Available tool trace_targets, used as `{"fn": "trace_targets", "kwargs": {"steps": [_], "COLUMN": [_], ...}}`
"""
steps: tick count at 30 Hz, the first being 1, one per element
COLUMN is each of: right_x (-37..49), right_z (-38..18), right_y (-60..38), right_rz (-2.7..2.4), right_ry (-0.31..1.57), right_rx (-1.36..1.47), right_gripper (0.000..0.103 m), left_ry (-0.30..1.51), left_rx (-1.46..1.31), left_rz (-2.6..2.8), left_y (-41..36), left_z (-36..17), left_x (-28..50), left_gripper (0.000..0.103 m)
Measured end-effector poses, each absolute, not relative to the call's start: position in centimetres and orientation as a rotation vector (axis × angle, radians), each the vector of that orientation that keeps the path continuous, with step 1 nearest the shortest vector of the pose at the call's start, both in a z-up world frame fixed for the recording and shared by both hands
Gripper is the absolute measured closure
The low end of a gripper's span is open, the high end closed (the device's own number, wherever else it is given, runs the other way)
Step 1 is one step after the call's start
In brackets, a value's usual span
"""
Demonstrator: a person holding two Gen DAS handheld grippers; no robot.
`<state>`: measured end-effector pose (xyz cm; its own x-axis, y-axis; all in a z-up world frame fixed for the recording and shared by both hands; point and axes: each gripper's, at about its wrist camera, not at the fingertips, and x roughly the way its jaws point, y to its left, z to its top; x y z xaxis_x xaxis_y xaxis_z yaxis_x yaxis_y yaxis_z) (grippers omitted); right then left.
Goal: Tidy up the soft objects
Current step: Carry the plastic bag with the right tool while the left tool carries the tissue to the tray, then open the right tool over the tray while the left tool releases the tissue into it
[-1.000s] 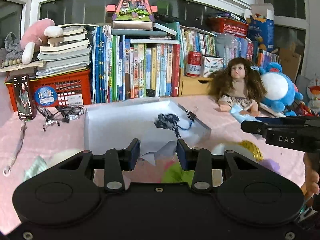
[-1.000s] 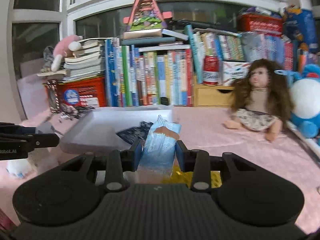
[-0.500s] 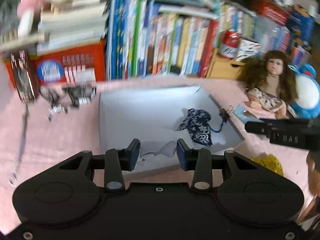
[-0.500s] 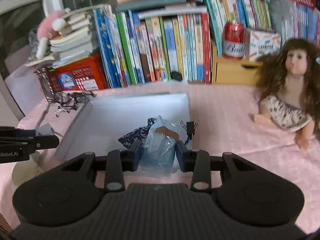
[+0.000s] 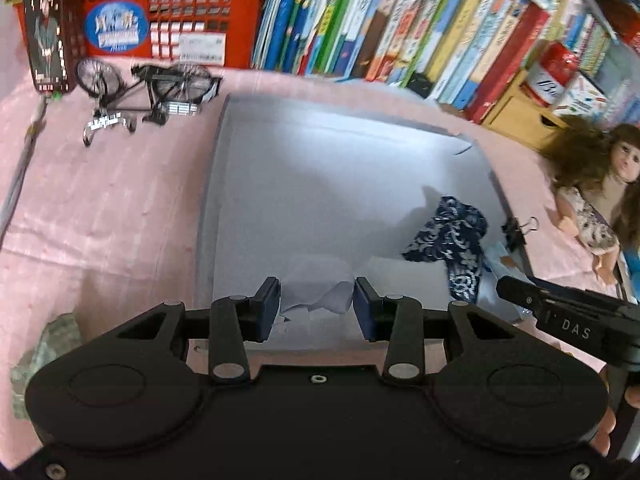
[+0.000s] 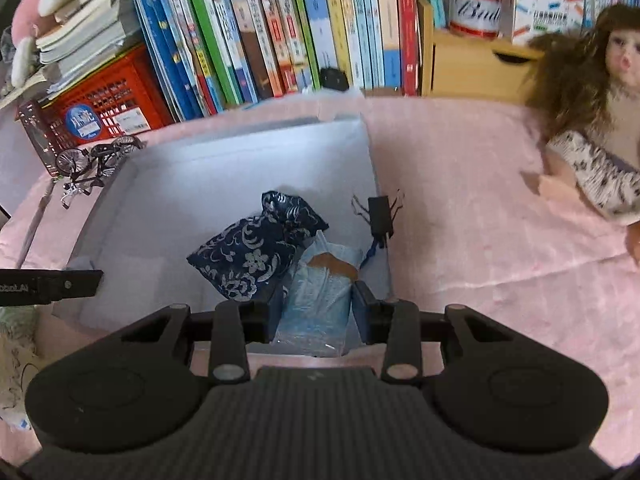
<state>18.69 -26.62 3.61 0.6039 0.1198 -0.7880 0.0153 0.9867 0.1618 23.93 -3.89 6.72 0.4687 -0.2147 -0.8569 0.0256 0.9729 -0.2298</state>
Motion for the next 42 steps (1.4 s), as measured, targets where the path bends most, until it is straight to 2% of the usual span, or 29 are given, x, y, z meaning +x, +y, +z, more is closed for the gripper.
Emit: {"fn": "trace_targets", "kwargs": {"steps": [22,25,26,27,29,32,42], "right_x": [21.2,21.3,21.2,21.2,21.1,21.0,18.9], "right_z": [2.5,2.6,2.6,2.7,2.8,3.2,5.8], "right_y": [-24.9,-24.7,-24.7,-24.7,-24.8,-25.1,-26.1], "right_rz": [0.135,0.14,0.138,0.136,0.148,0.15,0.137], "right_ry": [0.99,0.989,0.986,0.983,0.973,0.955,0.851], "right_rx": [0.188,0.182,0.179,0.177,0.186,0.202,0.197], "right_gripper": [0.057,0.055,0.051,0.043,0.04,0.032,0.017], "left_ry": [1.165,1.165,1.162,1.159,1.146,1.127,1.044], "left_rx": [-0.258,-0.261,-0.26,-0.259,-0.265,-0.271,-0.23], "left_rz": [-0.164,-0.174,-0.172,-0.169,-0.176,-0.187,-0.241], "left_y": [-4.6,-4.7,-4.7,-4.6,-4.5,-4.4,-4.1], "left_z": [3.9,4.0,4.1,4.2,4.5,5.1,7.7], "left_x": [26.5,26.6,26.6,26.6,26.6,26.4,24.7], "left_gripper": [0.064,0.056,0.05,0.043,0.033,0.03,0.023]}}
